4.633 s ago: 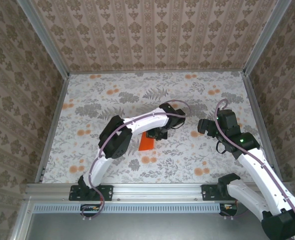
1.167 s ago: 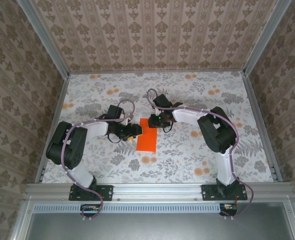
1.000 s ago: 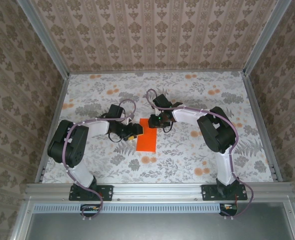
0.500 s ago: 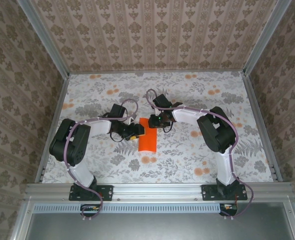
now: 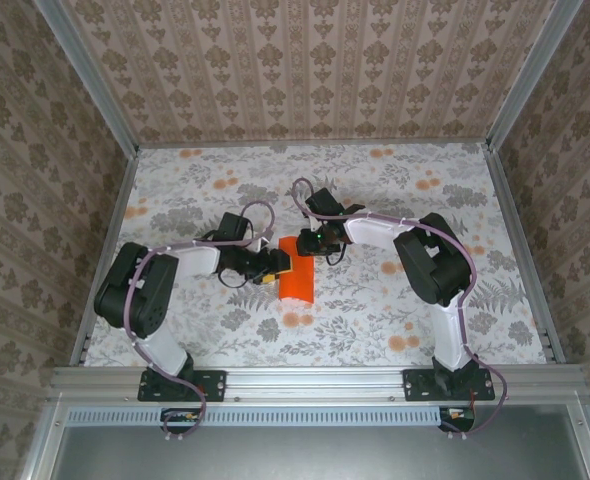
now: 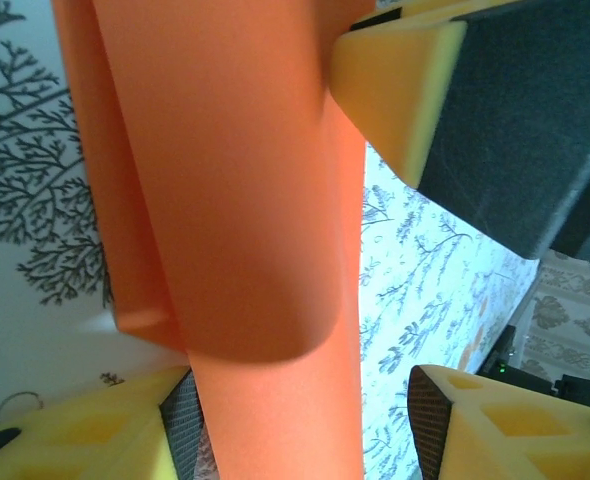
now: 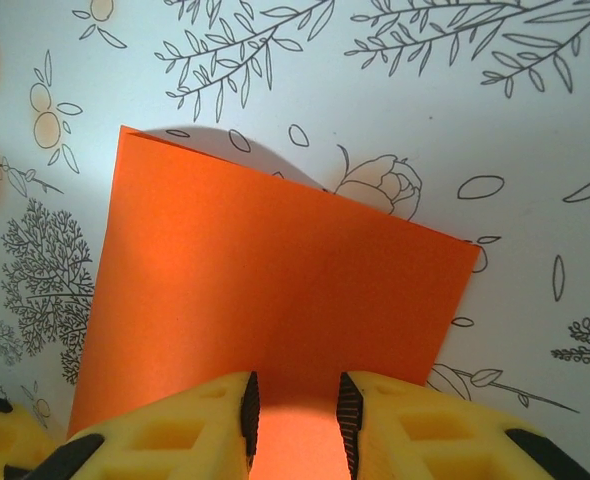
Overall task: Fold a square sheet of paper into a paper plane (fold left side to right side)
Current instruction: Third fold the triangle at the center of the table.
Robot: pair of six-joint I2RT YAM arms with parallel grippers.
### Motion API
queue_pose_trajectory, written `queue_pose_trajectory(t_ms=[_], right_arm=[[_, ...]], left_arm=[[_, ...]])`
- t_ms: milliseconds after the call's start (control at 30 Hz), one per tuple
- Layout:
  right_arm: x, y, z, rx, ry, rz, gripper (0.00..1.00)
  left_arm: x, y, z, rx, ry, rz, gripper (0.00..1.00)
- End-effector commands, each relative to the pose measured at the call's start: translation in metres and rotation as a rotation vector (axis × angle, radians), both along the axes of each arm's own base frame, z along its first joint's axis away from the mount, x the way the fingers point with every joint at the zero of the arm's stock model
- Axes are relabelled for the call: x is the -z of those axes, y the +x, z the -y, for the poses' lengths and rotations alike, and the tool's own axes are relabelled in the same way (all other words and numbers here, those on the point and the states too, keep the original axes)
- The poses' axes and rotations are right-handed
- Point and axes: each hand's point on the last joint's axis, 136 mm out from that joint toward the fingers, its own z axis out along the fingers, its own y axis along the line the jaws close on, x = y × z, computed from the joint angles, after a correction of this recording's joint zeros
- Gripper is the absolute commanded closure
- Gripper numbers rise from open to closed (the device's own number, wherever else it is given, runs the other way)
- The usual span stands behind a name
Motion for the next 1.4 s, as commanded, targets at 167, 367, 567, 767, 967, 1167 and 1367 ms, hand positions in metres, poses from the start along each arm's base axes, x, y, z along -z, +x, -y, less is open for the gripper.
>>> queue_pose_trajectory(t_ms=[167,367,567,767,967,1167,1367], right_arm=[[0.039,-0.02,0.012,-0.019,-0.079,-0.102,0.68],[0.038,-0.02,0.012,-0.022,-0.079,-0.097,0.68],[0.036,-0.018,0.012,-0.027,-0.078,-0.085,0.67],[0.033,-0.016,0.009,-0.032,-0.065,-0.072,0.65],[0.02,-0.011,0.007,-0.037,-0.045,-0.025,0.62],[-0.016,0.001,0.012,-0.047,-0.037,0.13,0.48],[-0.055,-0.015,0.027,-0.09,-0.033,0.309,0.39]], left_arm=[[-0.018,-0.005,0.006,-0.027,-0.095,-0.001,0.4],[-0.022,-0.001,0.007,-0.056,-0.1,0.006,0.42],[-0.022,-0.005,0.002,-0.071,-0.083,-0.002,0.45],[-0.015,-0.014,0.008,-0.043,-0.068,-0.022,0.59],[-0.009,-0.015,0.007,-0.058,-0.036,-0.048,0.84],[-0.001,-0.017,0.004,-0.111,0.022,-0.109,0.98],[-0.001,-0.021,0.008,-0.133,0.042,-0.165,1.0]])
